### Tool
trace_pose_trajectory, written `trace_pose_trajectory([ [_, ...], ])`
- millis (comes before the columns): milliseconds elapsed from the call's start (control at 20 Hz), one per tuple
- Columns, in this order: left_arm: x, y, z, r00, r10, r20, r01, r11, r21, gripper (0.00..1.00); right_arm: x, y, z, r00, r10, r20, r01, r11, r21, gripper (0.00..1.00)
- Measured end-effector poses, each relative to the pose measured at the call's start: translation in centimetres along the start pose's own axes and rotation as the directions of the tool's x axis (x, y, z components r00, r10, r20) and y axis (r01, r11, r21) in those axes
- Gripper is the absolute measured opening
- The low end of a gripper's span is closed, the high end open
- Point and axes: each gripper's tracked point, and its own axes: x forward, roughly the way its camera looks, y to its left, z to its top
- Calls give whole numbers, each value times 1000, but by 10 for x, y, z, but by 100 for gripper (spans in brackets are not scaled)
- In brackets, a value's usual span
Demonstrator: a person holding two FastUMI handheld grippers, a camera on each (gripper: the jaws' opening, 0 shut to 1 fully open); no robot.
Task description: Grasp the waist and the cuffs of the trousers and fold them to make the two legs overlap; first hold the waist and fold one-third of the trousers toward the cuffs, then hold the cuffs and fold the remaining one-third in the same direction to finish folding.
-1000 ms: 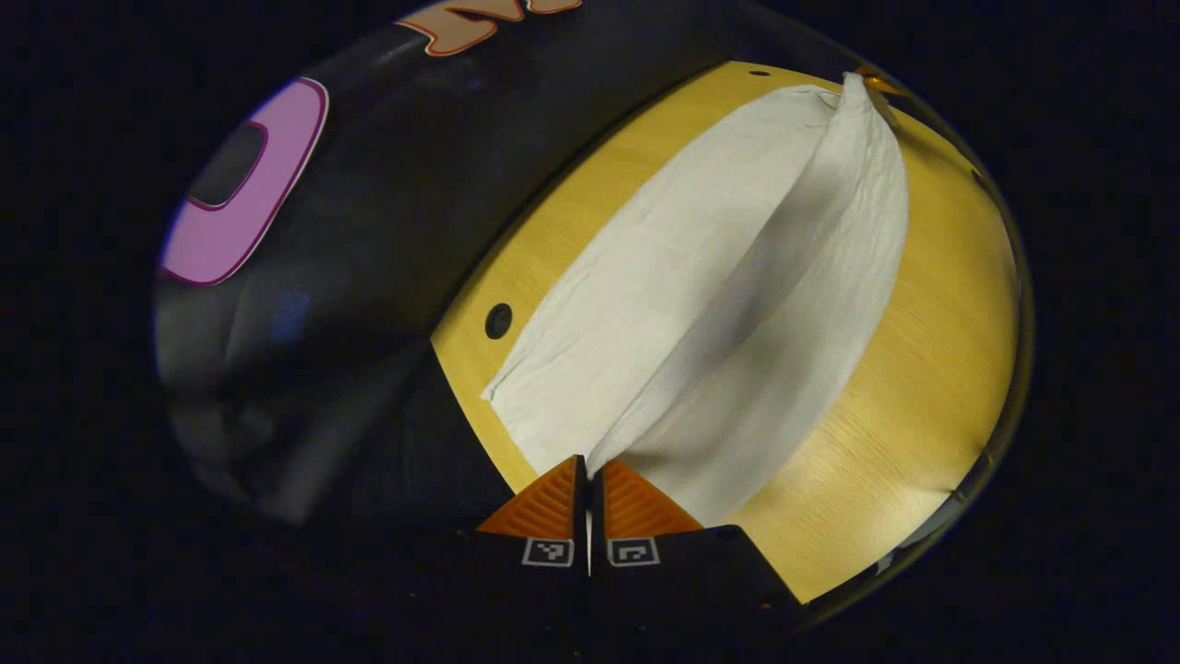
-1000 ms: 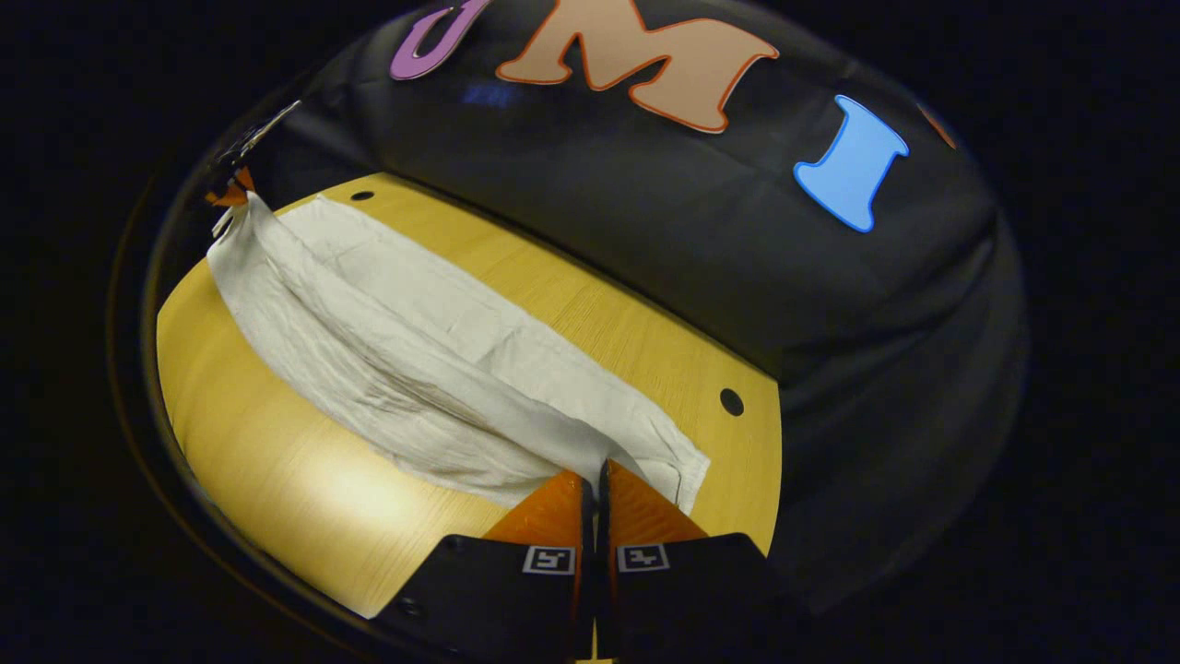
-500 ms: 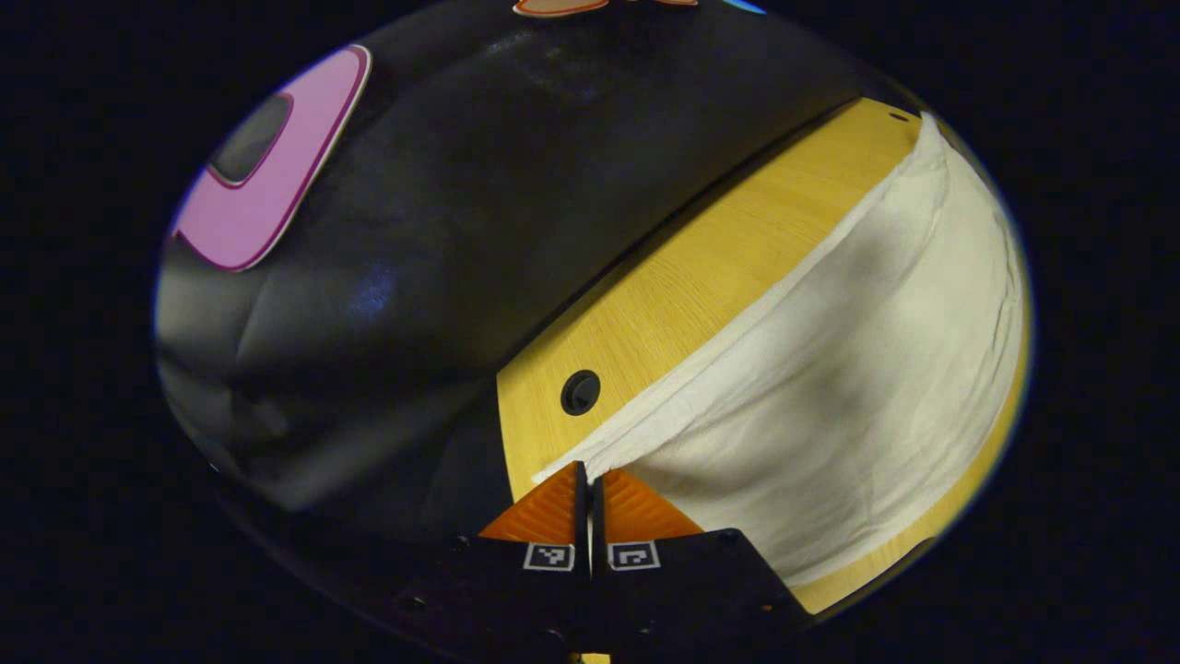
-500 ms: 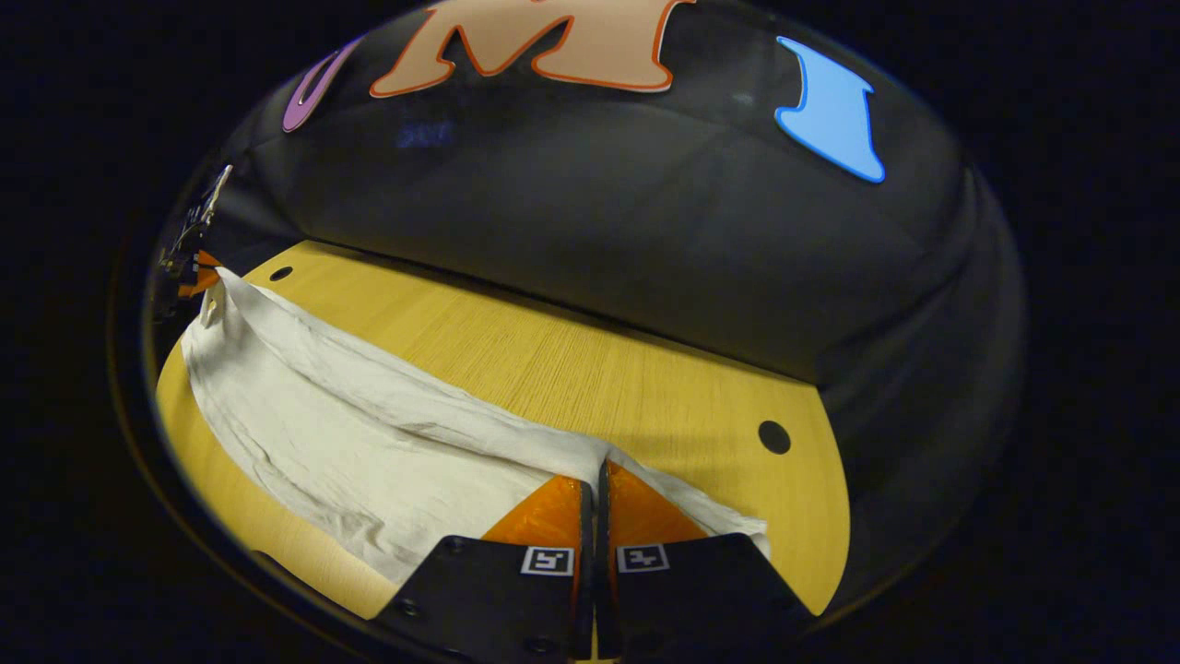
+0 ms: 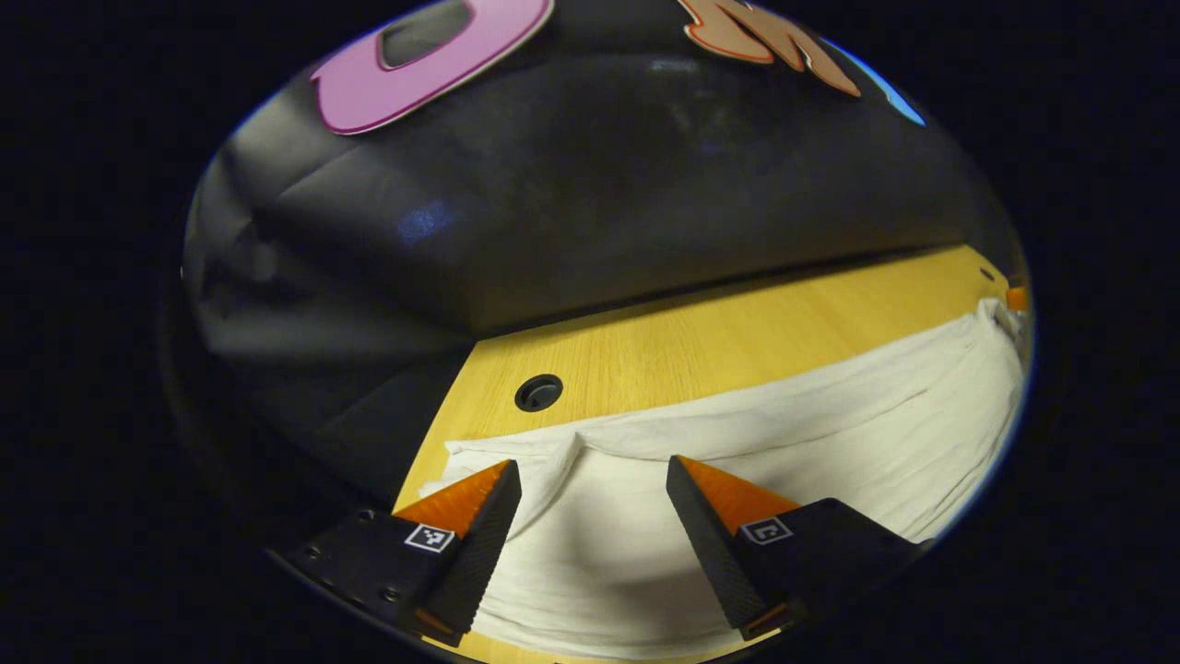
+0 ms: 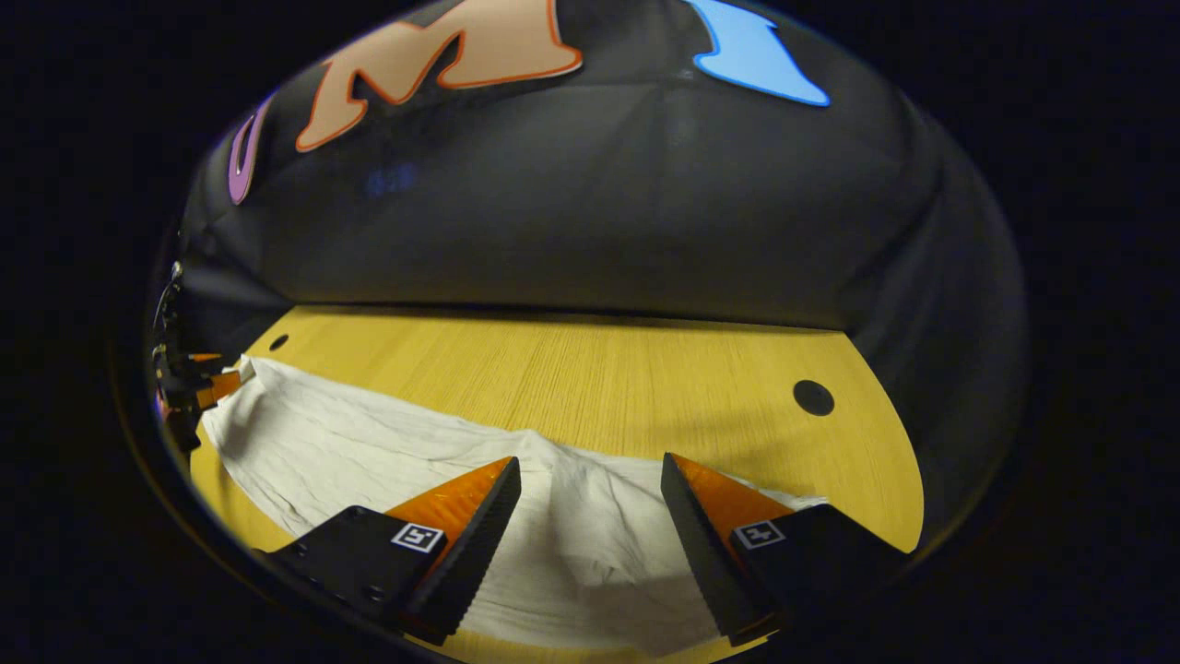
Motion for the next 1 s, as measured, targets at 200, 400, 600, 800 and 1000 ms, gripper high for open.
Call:
trace_pose_trajectory([
  [200, -1, 6, 7, 999, -31, 42, 37, 987, -157, 97, -47, -46, 12, 996, -56, 73, 49, 994, 97, 99],
  [400, 3, 12, 5, 996, -4, 94, 26, 970, -243, 97, -94, -115, -13, 983, -175, 57, 165, 974, 157, 95],
  [600, 9, 12, 3, 996, 24, 88, -2, 970, -242, 97, -121, -159, -62, 967, -253, -10, 250, 947, 204, 96],
  [800, 10, 14, 4, 996, 67, 52, -54, 974, -219, 97, -117, -170, -112, 963, -245, -114, 266, 937, 226, 93],
  [1000, 14, 17, 8, 995, 71, 63, -51, 960, -276, 98, -96, -147, -126, 977, -152, -148, 192, 928, 319, 97],
])
